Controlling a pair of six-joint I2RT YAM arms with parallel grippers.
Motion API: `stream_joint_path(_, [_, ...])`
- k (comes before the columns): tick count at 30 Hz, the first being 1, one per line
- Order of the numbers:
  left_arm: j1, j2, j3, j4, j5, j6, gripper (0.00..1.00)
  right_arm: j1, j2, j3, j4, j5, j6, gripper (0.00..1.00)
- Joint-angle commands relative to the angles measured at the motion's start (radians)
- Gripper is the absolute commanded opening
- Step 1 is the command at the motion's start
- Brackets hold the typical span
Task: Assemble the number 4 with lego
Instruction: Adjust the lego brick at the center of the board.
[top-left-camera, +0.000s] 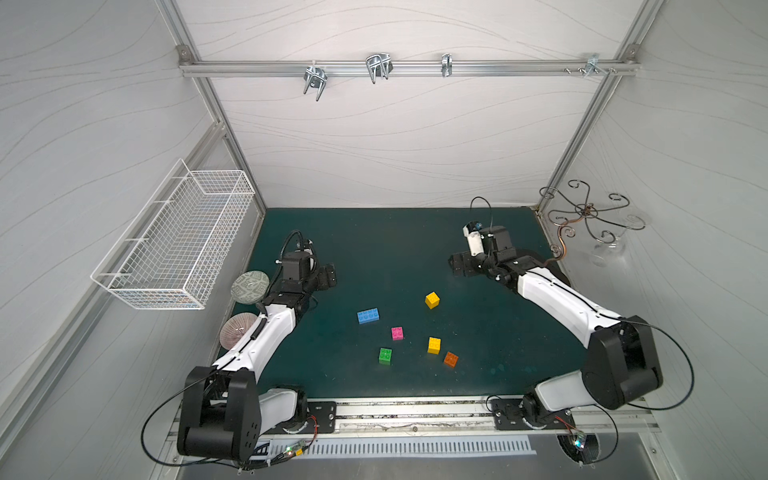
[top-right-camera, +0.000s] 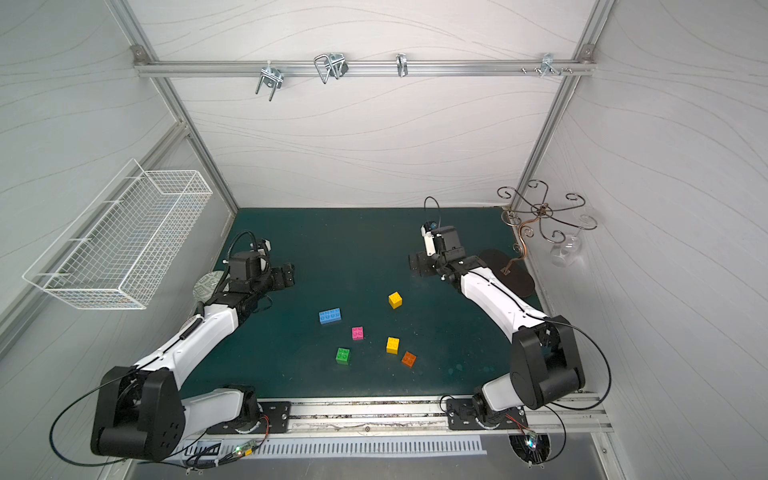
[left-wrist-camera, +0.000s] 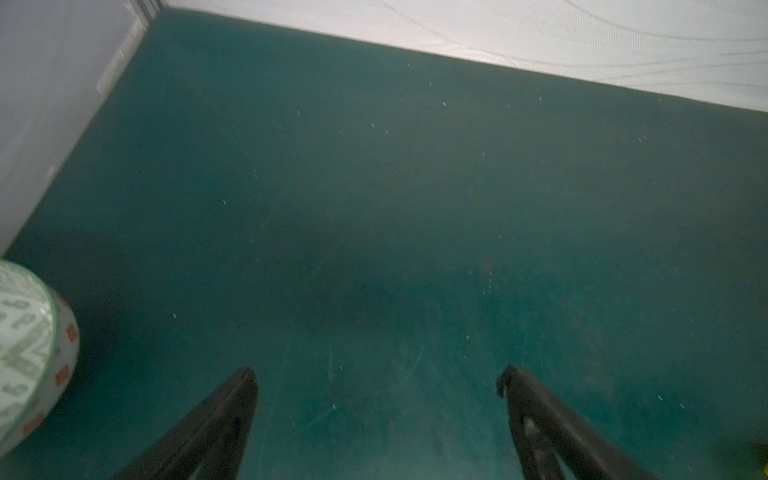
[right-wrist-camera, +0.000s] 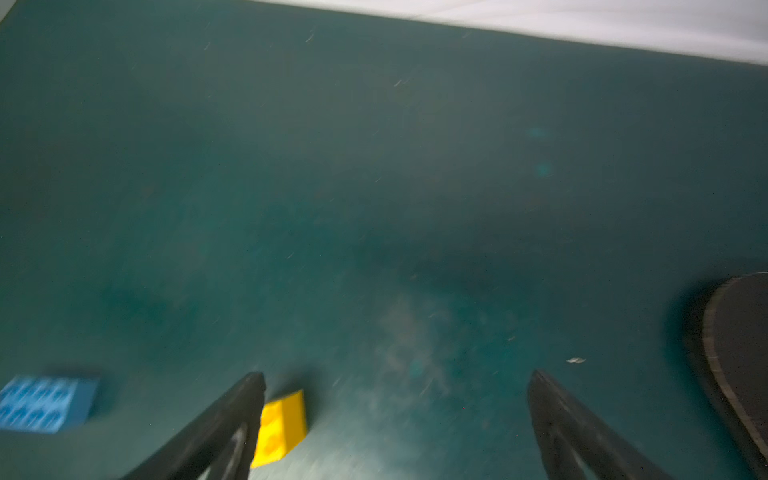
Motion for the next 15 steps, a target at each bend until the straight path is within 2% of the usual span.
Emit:
stream_joint_path(1, [-0.007,-0.044,0.056,-0.163,0.089,-0.040,0.95,0.042,0.033,0.025,-0.226,-0.098,0.019,0.99])
stream_joint_path(7, [-0.027,-0.102,0.021,-0.183,0.143,-0.063,0.94,0.118,0.097,0.070,-0.316,-0.170,0.003,0.95])
stream_joint_path(12, [-0.043,-0.091,0.028,-0.184,0.147,-0.064,0.94,0.178,0.200,0.137,-0.359,-0.150,-0.036,0.90])
stream_joint_path(15, [-0.045,-0.087,0.027,-0.180,0.149,-0.069,0.94,0.200,0.269,0.183,-0.374,-0.129,-0.037,0.83])
